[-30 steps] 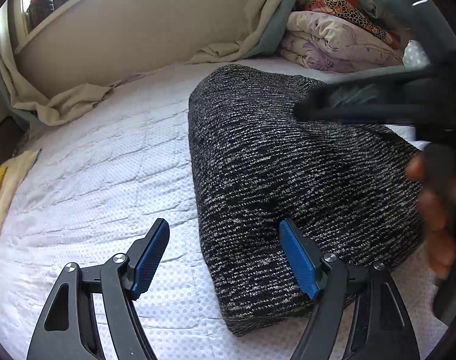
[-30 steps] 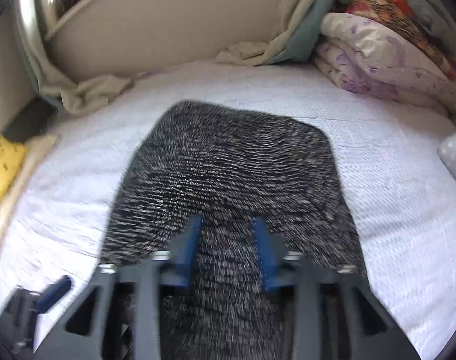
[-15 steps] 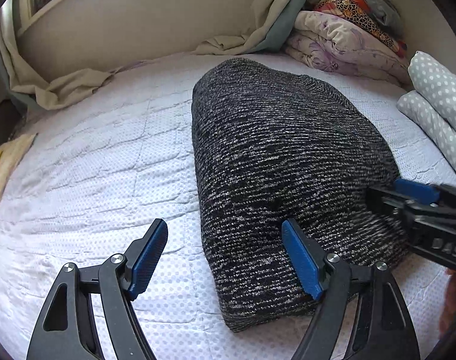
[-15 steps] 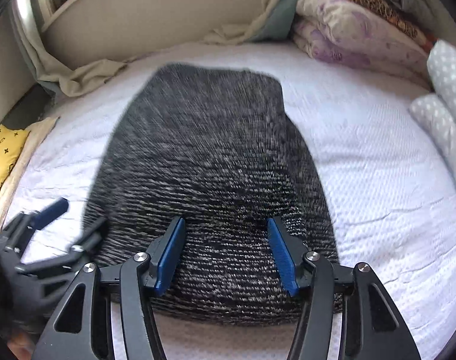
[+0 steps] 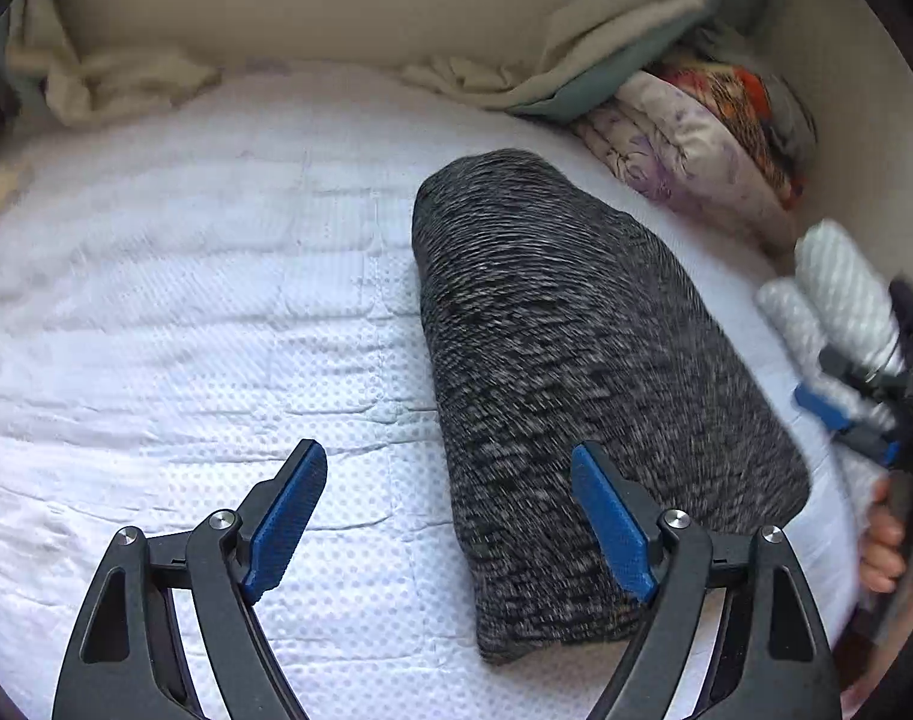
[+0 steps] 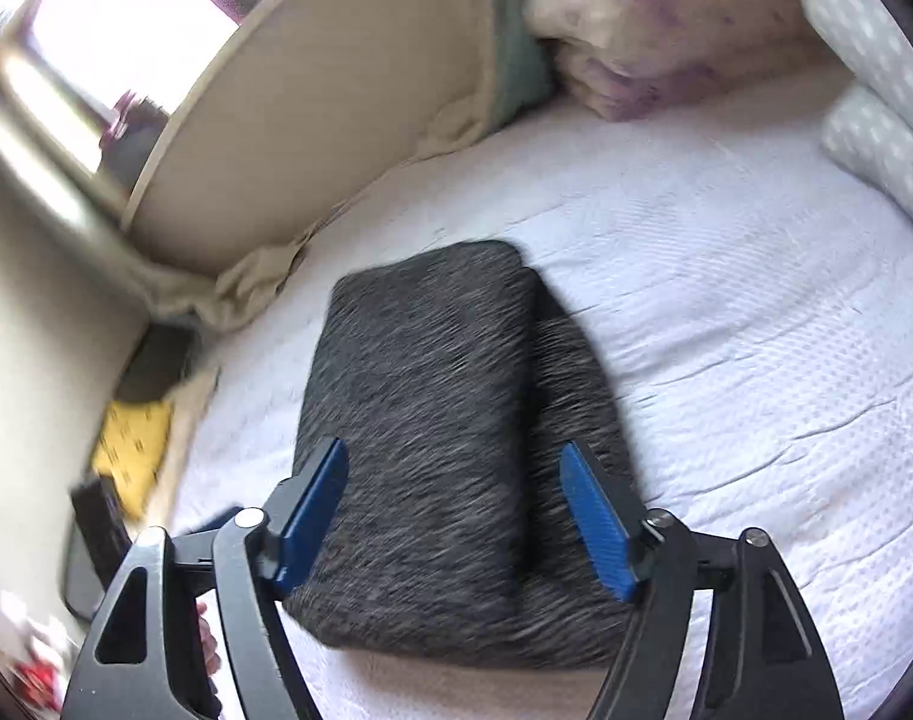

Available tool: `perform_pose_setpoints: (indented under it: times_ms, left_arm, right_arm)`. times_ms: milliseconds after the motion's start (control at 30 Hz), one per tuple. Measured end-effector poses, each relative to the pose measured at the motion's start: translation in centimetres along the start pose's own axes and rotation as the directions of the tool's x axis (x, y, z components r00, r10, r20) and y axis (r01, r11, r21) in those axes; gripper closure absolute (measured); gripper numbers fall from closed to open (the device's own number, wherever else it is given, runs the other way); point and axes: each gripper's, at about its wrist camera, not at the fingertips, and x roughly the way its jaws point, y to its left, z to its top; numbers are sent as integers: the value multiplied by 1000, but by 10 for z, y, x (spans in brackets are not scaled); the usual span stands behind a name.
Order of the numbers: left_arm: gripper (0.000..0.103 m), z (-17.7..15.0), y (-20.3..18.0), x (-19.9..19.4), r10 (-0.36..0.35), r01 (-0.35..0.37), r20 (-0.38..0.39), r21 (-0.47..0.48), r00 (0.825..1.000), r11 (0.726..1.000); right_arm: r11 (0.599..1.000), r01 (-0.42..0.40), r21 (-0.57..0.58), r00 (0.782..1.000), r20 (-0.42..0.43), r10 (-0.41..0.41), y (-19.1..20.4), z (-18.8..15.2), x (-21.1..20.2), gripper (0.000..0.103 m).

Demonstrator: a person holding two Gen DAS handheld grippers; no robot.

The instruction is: Fold large clothes

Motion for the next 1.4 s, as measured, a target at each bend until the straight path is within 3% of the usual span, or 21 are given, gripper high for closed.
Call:
perform_pose_setpoints:
  times_ms: [33,167,300,500,667,733,800,900,1067,1167,1400]
  left_arm:
    - [16,5,9,7,-61,59,-31,-42,998,997]
    - [16,13,27,35,-196,180,-92,-154,976,971]
    - [16,17,33,64,-342,304,-126,-250,931,919]
    - [11,23,28,81,-394,355,-120,-258,911,899]
    - [11,30,15,95,-425,385,-118,-263,897,885]
    - [12,30,11,99,-427,385,-110,-276,898,881]
    - [14,31,3,96,-401,368,-99,-246,911,897]
    - [28,31,-2,88,-365,340,-86,-218,927,915]
    - [39,32,-2,75,-334,310,-78,-217,940,925]
    - [42,30,-2,66,-329,309,-66,-209,942,928]
    - [45,23,9,39,-296,279,-55,-207,954,938]
  right_arm:
    - [999,-10,45,1000,-16,11,-14,6,3,30]
    - [978,-49,203,990,-118,74,-62,13,32,30]
    - [970,-42,238,975,-201,92,-82,8,63,29]
    - [949,-172,263,940,-243,238,-85,12,98,25]
    - [951,-226,209,915,-289,281,-71,15,119,22]
    - [950,-244,192,910,-295,293,-66,15,124,23]
    - [951,-258,169,903,-308,299,-59,12,128,32]
    - [942,-280,185,888,-321,327,-54,10,135,46]
    - [948,-292,124,901,-297,316,-38,17,116,62]
    - [948,-306,84,907,-277,317,-19,19,104,63]
    - [936,-343,84,892,-283,352,7,13,105,65]
